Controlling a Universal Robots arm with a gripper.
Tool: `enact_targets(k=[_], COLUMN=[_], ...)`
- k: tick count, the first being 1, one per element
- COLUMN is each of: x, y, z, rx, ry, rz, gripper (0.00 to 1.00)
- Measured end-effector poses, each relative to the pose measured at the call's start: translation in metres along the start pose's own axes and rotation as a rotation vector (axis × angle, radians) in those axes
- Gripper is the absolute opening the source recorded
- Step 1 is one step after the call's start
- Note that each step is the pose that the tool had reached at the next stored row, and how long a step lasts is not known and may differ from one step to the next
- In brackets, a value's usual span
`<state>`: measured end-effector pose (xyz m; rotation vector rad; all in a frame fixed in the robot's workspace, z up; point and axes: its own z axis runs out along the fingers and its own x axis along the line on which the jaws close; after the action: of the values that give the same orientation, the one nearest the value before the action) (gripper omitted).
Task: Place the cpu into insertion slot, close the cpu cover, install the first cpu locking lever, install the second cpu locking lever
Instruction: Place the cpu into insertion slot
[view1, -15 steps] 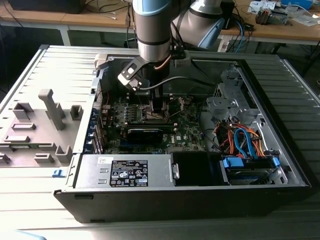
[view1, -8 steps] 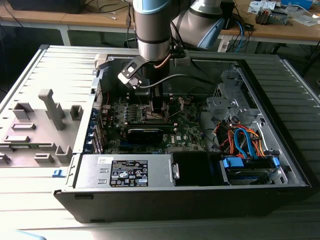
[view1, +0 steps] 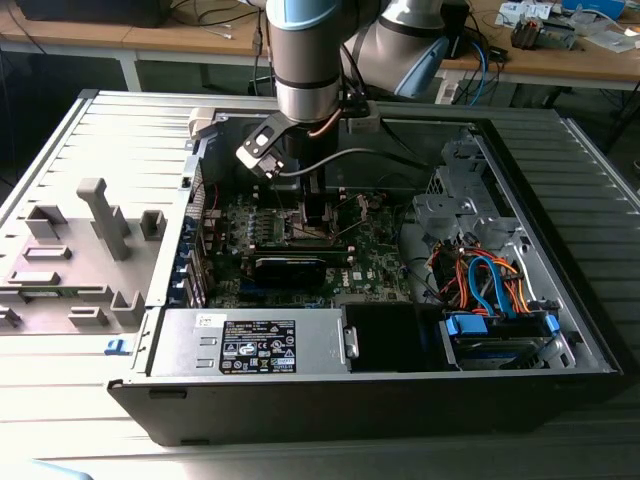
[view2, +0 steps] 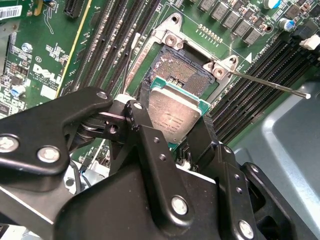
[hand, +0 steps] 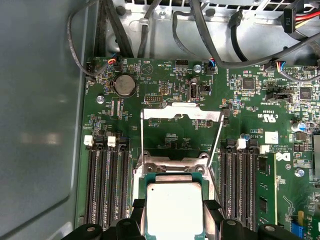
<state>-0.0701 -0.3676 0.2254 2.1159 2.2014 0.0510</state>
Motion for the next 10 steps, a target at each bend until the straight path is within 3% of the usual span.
enact_targets(k=[7,10], x=[0.0005,0.0018], y=[-0.0001,-0.0004], z=[0.0012,0.0054], rx=[0.0,0.0], ry=[0.0,0.0], rz=[0.0,0.0], gripper=[0.55,0.55])
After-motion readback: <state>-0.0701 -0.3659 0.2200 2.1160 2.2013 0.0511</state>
